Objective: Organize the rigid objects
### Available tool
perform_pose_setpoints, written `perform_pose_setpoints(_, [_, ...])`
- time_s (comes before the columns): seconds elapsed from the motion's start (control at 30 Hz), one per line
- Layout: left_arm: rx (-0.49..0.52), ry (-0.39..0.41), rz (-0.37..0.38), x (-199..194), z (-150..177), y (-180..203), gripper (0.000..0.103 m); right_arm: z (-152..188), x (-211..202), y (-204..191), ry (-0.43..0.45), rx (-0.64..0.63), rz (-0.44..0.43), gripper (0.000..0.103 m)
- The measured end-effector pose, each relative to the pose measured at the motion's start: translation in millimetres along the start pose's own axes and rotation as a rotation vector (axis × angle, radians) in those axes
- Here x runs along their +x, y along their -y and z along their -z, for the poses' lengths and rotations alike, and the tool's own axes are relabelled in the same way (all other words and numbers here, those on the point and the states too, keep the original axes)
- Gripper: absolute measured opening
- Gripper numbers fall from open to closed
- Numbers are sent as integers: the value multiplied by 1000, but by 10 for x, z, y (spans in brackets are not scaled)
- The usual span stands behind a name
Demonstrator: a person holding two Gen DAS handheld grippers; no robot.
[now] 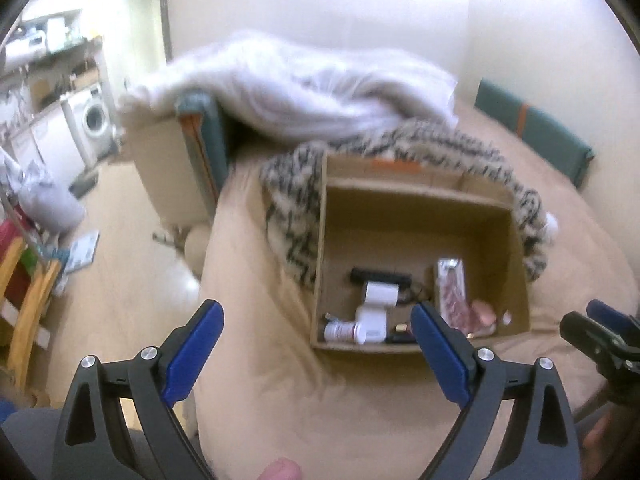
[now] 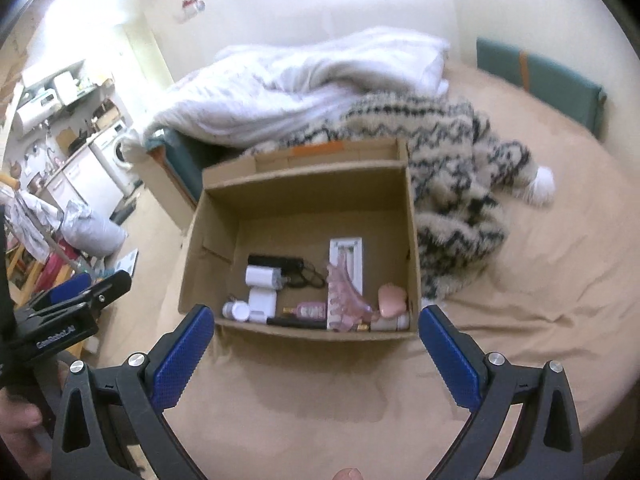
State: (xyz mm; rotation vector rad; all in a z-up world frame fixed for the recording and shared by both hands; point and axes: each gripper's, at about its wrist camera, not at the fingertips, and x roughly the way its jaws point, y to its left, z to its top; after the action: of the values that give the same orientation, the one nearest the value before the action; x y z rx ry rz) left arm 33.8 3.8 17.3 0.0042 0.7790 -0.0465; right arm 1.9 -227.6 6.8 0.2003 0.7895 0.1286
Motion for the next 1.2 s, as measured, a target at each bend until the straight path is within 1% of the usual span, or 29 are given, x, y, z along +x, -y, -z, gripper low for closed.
perform_pose_setpoints(0.07, [2, 58, 2, -109, -16, 12, 95, -15, -64, 15, 39, 10, -2, 103])
perform_pose_setpoints(0.1, [-4, 76, 1, -147, -23, 8, 97, -26, -95, 24, 59, 15, -1, 103])
perform_pose_setpoints(0.13, [-13, 96, 1, -188, -32, -2, 103, -35, -116, 33, 75, 18, 4, 103])
perform_pose_setpoints(0.27, [-17, 141, 3, -257, -51, -10, 103, -57, -141, 48, 115, 21, 28, 103])
perform_pose_setpoints(0.4, [-12, 127, 3, -217, -41, 22, 103, -67, -69, 56, 106, 35, 21, 103])
perform_pose_setpoints(0.53, [-3, 109, -17, -153, -22, 56, 103, -63, -30, 23, 101, 24, 22, 103])
perform_pose_setpoints(0.8, [-8, 89, 5, -106, -6, 64, 103, -56, -9, 19, 98, 23, 30, 103])
perform_pose_setpoints(1.2, [-10, 85, 1, -103, 5, 67, 103, -42, -5, 34, 94, 33, 38, 103])
